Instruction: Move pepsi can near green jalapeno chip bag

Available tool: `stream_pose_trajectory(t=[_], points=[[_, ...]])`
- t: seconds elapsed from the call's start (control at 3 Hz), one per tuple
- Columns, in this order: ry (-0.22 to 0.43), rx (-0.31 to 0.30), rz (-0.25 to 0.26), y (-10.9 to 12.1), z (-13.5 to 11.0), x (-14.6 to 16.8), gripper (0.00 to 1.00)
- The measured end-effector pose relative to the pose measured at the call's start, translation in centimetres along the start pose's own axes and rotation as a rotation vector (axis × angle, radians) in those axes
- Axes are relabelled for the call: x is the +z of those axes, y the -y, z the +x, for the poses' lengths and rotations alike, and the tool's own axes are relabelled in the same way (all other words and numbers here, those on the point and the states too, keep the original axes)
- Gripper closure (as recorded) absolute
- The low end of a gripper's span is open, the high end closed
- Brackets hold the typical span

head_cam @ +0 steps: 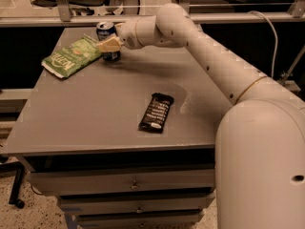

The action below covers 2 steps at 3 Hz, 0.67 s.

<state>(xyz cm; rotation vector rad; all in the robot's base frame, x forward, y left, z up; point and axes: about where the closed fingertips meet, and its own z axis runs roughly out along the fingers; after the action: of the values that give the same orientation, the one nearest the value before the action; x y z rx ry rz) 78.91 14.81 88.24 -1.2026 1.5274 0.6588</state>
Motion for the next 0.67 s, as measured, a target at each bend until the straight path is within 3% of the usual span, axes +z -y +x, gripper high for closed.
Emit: stream_pose_trajectory(t=[0.67], points=[[0.0, 0.0, 0.0, 0.02, -0.13, -0.04, 0.12]])
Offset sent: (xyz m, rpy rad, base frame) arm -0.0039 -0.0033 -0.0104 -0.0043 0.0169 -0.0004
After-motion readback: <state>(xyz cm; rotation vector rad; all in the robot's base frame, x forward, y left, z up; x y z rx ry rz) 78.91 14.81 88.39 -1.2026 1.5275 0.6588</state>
